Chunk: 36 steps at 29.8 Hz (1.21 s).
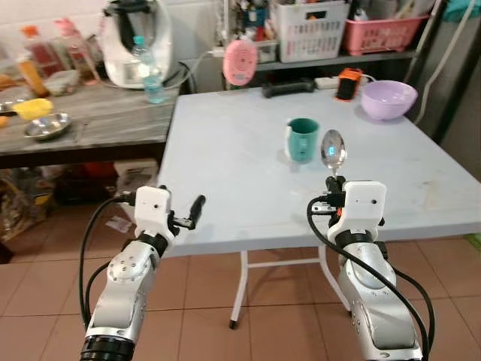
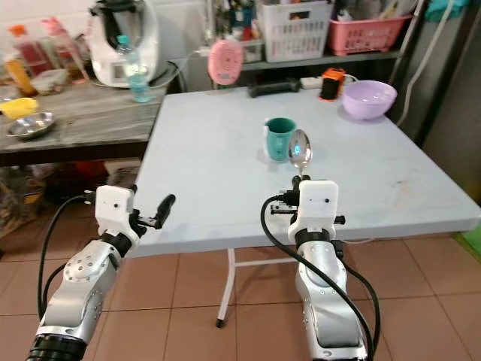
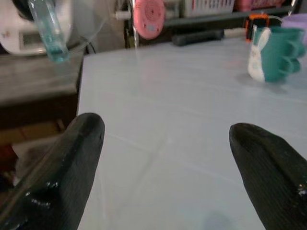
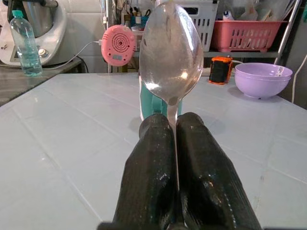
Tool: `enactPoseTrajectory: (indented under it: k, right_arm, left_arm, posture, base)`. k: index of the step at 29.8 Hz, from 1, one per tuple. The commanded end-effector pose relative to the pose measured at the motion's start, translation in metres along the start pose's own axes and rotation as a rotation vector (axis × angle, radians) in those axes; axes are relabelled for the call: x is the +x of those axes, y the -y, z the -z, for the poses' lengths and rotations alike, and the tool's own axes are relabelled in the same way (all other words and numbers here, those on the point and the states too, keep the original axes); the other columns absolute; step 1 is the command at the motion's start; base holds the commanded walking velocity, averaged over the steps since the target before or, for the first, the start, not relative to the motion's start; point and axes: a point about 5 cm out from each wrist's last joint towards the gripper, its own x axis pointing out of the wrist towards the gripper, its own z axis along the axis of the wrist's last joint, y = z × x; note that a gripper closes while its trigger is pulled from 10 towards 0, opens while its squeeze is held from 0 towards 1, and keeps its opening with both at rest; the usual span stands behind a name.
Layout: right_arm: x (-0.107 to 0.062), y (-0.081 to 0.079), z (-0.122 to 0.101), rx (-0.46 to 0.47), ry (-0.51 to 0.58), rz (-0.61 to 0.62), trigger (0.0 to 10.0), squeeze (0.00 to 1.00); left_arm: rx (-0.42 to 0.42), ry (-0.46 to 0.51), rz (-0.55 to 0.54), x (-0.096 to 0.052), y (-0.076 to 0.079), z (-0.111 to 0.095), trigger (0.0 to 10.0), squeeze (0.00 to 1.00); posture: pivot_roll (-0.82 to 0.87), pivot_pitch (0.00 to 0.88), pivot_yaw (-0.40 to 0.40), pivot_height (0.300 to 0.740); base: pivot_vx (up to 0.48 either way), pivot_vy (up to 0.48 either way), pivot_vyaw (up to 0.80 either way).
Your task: Setting the table
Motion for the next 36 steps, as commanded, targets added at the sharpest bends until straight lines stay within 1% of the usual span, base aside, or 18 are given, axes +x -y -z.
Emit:
enactPoseTrajectory:
  k: [1, 5, 10, 16, 23, 36]
  right_arm:
    - [0.002, 0.0, -0.004, 0.0, 0.018, -0.004, 10.0, 0.0]
    - [0.002, -0.001, -0.004, -0.003, 0.023, -0.009, 10.0, 0.0]
    - [0.004, -0.001, -0.004, -0.007, 0.028, -0.006, 10.0, 0.0]
    - [0.002, -0.001, -0.004, -0.005, 0.03, -0.003, 10.0, 0.0]
    - [0.003, 0.0, -0.003, -0.008, 0.033, -0.006, 10.0, 0.0]
    - [0.004, -0.002, -0.004, -0.009, 0.043, -0.013, 10.0, 0.0]
  left_arm:
    - [0.028, 0.011, -0.012, 0.002, -0.003, -0.004, 10.0, 0.0]
    - [0.024, 0.018, -0.018, 0.003, -0.003, -0.005, 10.0, 0.0]
    - [0.021, 0.036, -0.042, 0.009, -0.002, -0.008, 10.0, 0.0]
    - [0.045, 0.036, -0.075, 0.011, -0.009, -0.009, 10.0, 0.0]
    - [0.055, 0.043, -0.102, 0.014, -0.012, -0.01, 10.0, 0.0]
    - [0.063, 0.049, -0.108, 0.017, -0.011, -0.01, 10.0, 0.0]
  posture:
    - [-0.12, 0.0, 0.071, 0.74]
    - [-0.11, 0.0, 0.07, 0.74]
    - [-0.11, 0.0, 0.075, 0.74]
    - [-0.11, 0.0, 0.08, 0.74]
    - [-0.11, 0.0, 0.081, 0.74]
    - [-0.11, 0.0, 0.086, 0.74]
  base:
    - [0.0, 0.48, 0.0]
    - [0.0, 0.48, 0.0]
    - [0.0, 0.48, 0.0]
    - [0.0, 0.48, 0.0]
    - [0.0, 0.48, 0.0]
    - [0.0, 0.48, 0.0]
